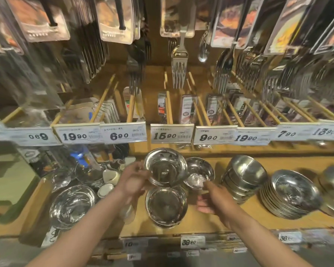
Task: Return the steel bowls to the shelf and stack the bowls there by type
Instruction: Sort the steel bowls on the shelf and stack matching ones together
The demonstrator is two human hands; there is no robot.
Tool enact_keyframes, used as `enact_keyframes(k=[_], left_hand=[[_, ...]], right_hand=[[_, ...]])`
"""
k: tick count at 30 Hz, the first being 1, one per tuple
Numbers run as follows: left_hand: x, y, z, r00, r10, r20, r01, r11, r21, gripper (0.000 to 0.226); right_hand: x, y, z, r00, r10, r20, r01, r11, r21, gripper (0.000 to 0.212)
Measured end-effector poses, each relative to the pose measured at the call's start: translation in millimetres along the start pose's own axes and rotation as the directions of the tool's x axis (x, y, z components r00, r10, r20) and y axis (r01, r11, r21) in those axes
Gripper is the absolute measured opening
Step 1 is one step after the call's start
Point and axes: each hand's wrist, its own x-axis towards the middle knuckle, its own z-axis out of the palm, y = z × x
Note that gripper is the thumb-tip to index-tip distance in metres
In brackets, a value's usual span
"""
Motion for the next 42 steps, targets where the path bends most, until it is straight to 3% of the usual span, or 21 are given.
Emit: enact_keyframes(k=[3, 8, 15, 20, 27, 32, 38, 42], left_hand=[[1, 2, -21, 0.985, -0.035, -0.167, 0.044, 0.998, 0.053, 0.021], [-13, 3, -44, 0.968, -0.035, -0.248, 0.034, 0.999, -0.006, 0.020], [-32, 5, -59, 0.963, -0.047, -0.264, 0.039, 0.999, -0.036, 0.017], [-33, 8, -58, 0.965, -0.044, -0.257, 0.037, 0.999, -0.032, 0.016], [-15, 6, -47, 0.971, -0.042, -0.236, 0.034, 0.999, -0.038, 0.016], [-6, 7, -34, 0.986, -0.043, -0.163, 0.040, 0.999, -0.025, 0.023], [-9, 15, -25, 0.990, -0.011, -0.142, 0.006, 0.999, -0.035, 0.029], [-12, 12, -33, 0.986, -0.004, -0.168, -0.003, 0.999, -0.042, 0.023]], right_hand=[[10, 13, -6, 0.999, 0.040, -0.037, -0.040, 0.999, -0.018, 0.022], [39, 26, 6, 0.985, 0.089, -0.149, -0.087, 0.996, 0.021, 0.014], [76, 31, 11, 0.938, 0.153, -0.312, -0.149, 0.988, 0.036, 0.027], [80, 28, 13, 0.916, 0.144, -0.375, -0.125, 0.989, 0.075, 0.013], [54, 26, 13, 0.933, 0.175, -0.314, -0.105, 0.968, 0.228, 0.017], [26, 25, 4, 0.965, 0.113, -0.236, -0.041, 0.957, 0.287, 0.016], [3, 17, 6, 0.991, 0.007, -0.132, 0.007, 0.994, 0.105, 0.016], [1, 14, 19, 1.000, 0.014, -0.022, -0.014, 1.000, -0.026, 0.015]])
